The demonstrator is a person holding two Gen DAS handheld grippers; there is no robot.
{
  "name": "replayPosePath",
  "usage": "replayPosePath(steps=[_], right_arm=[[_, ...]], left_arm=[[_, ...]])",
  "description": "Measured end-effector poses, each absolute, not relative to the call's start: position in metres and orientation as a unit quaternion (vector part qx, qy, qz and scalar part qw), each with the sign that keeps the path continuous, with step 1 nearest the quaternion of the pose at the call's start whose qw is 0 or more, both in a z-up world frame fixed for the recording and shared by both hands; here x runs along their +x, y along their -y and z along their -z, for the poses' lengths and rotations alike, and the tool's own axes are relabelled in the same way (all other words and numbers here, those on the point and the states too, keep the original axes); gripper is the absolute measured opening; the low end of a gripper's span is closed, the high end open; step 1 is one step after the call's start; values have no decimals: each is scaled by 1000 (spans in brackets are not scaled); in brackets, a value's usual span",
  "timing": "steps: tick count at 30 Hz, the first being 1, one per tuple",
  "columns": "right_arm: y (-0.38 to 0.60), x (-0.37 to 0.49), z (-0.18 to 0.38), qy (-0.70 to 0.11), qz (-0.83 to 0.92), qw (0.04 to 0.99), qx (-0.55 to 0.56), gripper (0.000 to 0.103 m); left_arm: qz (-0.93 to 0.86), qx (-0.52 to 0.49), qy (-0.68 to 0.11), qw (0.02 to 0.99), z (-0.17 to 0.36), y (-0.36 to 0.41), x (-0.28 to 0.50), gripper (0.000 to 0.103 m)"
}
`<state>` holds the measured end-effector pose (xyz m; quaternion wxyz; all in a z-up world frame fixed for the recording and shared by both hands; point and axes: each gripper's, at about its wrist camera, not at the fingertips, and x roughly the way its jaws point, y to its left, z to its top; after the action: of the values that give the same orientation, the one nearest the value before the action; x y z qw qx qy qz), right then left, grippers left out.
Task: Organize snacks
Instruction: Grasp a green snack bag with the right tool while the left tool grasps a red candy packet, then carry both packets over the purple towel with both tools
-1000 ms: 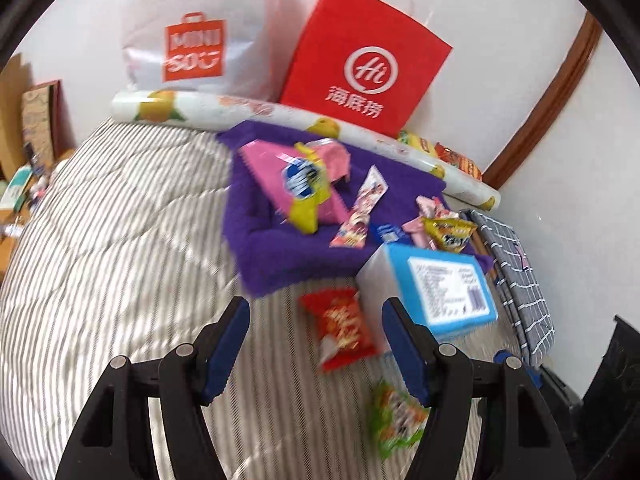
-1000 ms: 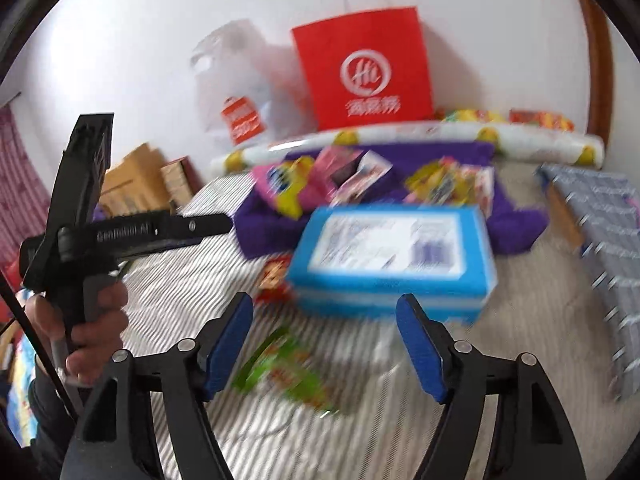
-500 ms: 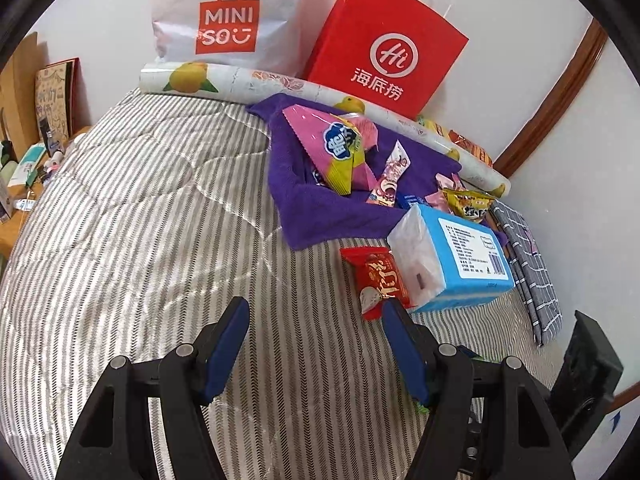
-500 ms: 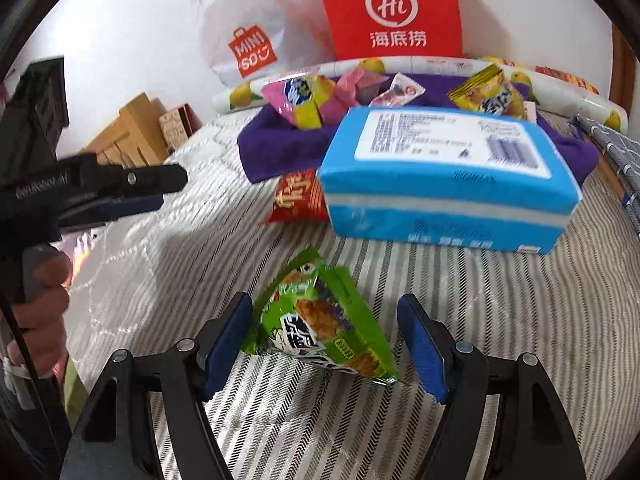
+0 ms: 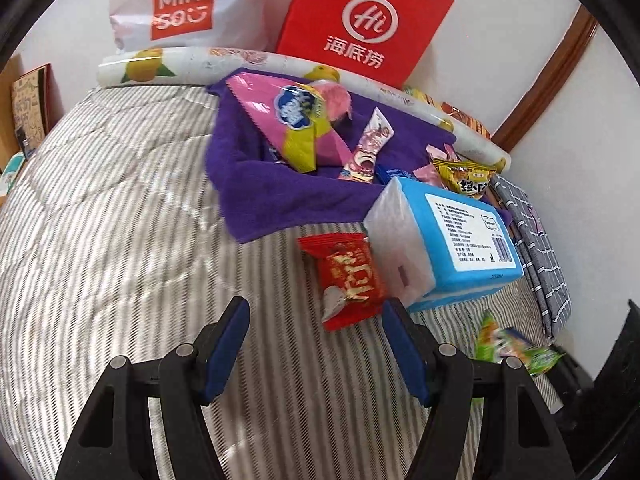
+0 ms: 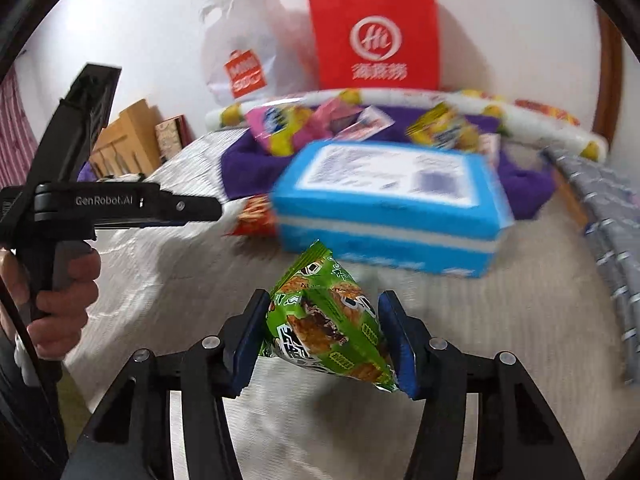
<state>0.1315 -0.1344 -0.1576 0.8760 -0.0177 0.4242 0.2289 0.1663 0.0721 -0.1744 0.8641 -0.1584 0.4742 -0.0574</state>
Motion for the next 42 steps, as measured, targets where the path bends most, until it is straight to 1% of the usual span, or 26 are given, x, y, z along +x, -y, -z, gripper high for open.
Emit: replayPosePath(steps=[4,8,12,19,20,22,25,26,32,34,38,40,42], right_arm=[[165,137,155,-411,-190,891,-42,56],[185,142,164,-421,-179,889,-20,56],[187,140,175,-433,-178,884,-17,56],[185,145,177,-439,-183,879,-16,56],[185,145,177,-440,-184,879,-16,56],[185,145,178,-440,-184,879,-15,56],[184,144,178,-439,-184,879,-17,56],[184,144,178,-439,-185,879,-17,56],[185,144,178,-440,-185,879,-14,56],[185,144,178,-440,-185,879,-13,56],[185,145,179,-441,-185,878,-12,56],[186,145,179,-443,-186,877,-9,56],[187,146,180,-444,-186,876,-5,56]], left_arm=[[55,-155,-475,864,176,-61,178,67],[36,-113,-480,869,180,-48,190,67],[37,-123,-487,864,187,-49,197,66],[42,-105,-486,867,193,-43,202,66],[44,-102,-486,867,193,-42,202,65],[42,-96,-484,869,193,-43,202,50],[45,-96,-482,869,192,-46,198,43],[45,-97,-483,869,191,-48,196,42],[40,-100,-482,869,192,-57,190,43],[40,-99,-482,870,193,-57,190,46],[35,-82,-475,876,194,-53,193,48],[34,-71,-470,879,195,-49,195,54],[33,-65,-463,883,196,-47,196,57]])
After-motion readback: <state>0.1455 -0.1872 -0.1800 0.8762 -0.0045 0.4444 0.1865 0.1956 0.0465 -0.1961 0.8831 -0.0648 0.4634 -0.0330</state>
